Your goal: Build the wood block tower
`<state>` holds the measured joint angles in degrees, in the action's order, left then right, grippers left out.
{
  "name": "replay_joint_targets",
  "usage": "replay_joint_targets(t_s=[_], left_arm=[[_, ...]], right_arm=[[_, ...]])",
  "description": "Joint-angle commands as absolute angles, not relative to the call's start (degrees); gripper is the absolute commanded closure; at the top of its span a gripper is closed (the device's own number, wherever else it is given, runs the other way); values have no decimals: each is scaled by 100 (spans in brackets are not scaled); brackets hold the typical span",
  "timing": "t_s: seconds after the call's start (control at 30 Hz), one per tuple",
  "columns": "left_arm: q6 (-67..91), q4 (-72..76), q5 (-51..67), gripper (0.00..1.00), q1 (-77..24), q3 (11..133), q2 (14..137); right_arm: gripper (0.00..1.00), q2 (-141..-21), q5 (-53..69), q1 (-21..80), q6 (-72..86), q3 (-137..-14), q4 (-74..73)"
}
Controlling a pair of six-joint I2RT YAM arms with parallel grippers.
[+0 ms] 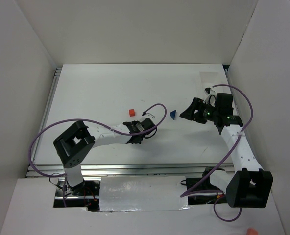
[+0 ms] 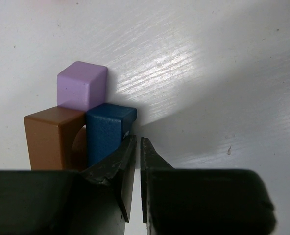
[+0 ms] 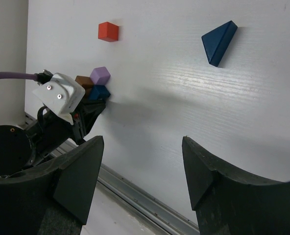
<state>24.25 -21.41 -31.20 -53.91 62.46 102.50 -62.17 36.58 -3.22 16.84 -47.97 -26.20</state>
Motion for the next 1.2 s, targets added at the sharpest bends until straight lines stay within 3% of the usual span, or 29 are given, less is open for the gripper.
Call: replay_joint_targets(t_s=[0.0,0.27,0.57,0.73,0.8,0.83,0.87,0.93,1.17], left_arm=[[2461,-2144,-3278,77,-5379,6275,10169],[2470,-2145,-3112,77,-5396,6267,9950],[2093,-2048,-2446,64,-5590,6389,9239],[1811,-1942,-2127,48,-5581,6696,8641],[1767,-1986,-2171,34,-5581,6811,8473],[1784,-1995,-2206,22,-5572,6829,8255],[1810,-2013,-2232,1,-5494,6838,8140],[2002,-2135,-2206,1,-5327,6873,7859],[2601,-2364,-1031,1,-3456,6461,7234]], right_arm=[[27,-6065,3595,-281,1608,-4878,-2619],[27,-6029,3577,-281,1608,-4869,-2619],[27,-5872,3507,-290,1617,-4895,-2619],[24,-5626,3296,-290,1626,-4922,-2645],[19,-5477,3235,-299,1652,-4913,-2637],[18,-5432,3130,-299,1661,-4904,-2637],[11,-5379,3077,-299,1679,-4896,-2637],[0,-5256,2910,-299,1687,-4896,-2646],[0,-5264,2232,-299,1802,-4957,-2812]])
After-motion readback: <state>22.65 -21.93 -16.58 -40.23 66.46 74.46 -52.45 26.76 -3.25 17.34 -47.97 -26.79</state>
